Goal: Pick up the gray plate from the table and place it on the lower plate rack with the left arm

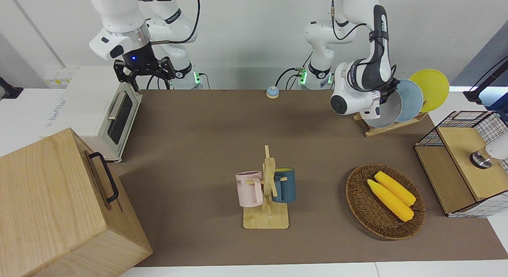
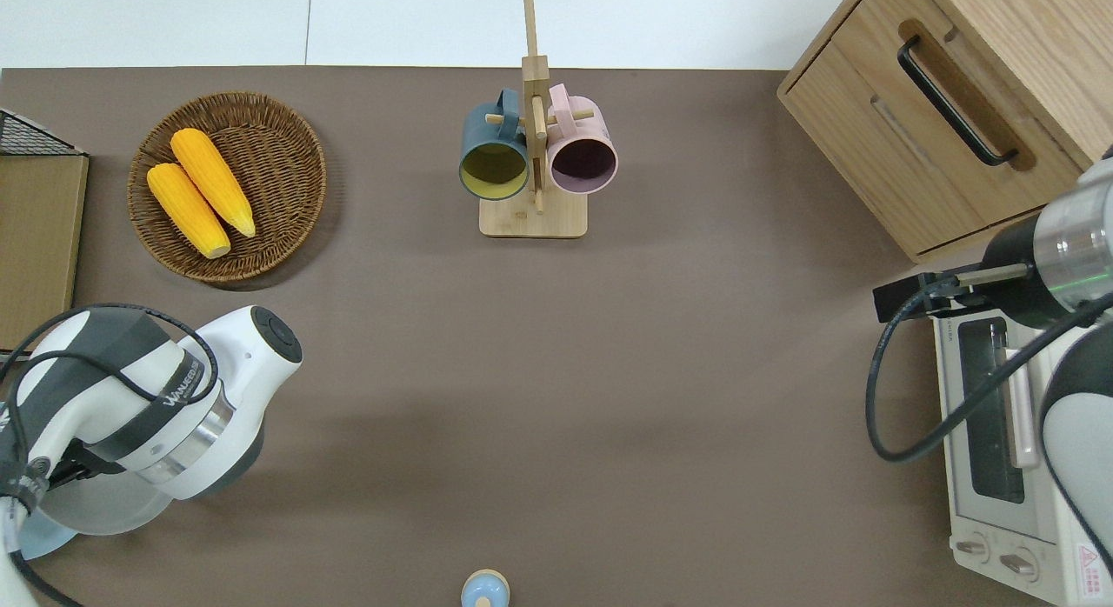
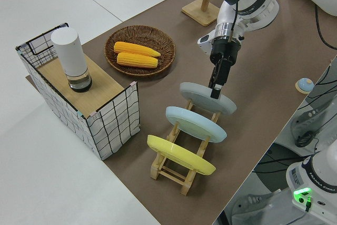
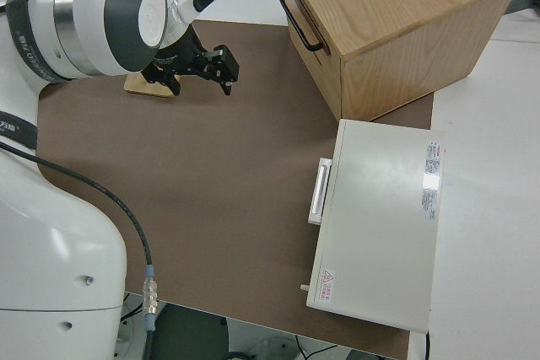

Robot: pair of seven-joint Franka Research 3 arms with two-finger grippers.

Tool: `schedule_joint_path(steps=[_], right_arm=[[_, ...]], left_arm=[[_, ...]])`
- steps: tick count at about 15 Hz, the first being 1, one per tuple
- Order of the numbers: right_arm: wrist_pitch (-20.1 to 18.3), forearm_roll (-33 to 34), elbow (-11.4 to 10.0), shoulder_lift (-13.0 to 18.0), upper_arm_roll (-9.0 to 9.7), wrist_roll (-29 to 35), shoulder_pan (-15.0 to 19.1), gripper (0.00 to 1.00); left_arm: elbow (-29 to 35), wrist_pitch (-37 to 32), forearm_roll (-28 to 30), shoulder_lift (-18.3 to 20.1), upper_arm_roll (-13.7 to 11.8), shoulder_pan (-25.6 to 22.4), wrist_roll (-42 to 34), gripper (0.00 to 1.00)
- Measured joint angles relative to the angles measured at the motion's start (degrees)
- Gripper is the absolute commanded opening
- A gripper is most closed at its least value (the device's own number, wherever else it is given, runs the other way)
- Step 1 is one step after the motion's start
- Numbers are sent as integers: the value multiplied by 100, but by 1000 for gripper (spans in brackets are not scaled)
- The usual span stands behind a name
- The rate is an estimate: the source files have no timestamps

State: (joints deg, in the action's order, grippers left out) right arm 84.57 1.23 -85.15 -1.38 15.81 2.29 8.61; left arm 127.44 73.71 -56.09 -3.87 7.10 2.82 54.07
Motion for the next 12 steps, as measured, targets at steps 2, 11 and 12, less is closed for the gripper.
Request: schedule_joint_path(steps=[2, 11, 12], right_arm=[[0, 0, 0, 0, 0, 0, 0, 983], [0, 0, 0, 0, 0, 0, 0, 983], [0, 0, 0, 0, 0, 0, 0, 983]], left_arm=[[69, -5, 7, 0, 0, 0, 138, 0], [67, -441, -404, 22, 206, 4, 281, 0], [55, -503, -486, 38, 248, 5, 284, 0]])
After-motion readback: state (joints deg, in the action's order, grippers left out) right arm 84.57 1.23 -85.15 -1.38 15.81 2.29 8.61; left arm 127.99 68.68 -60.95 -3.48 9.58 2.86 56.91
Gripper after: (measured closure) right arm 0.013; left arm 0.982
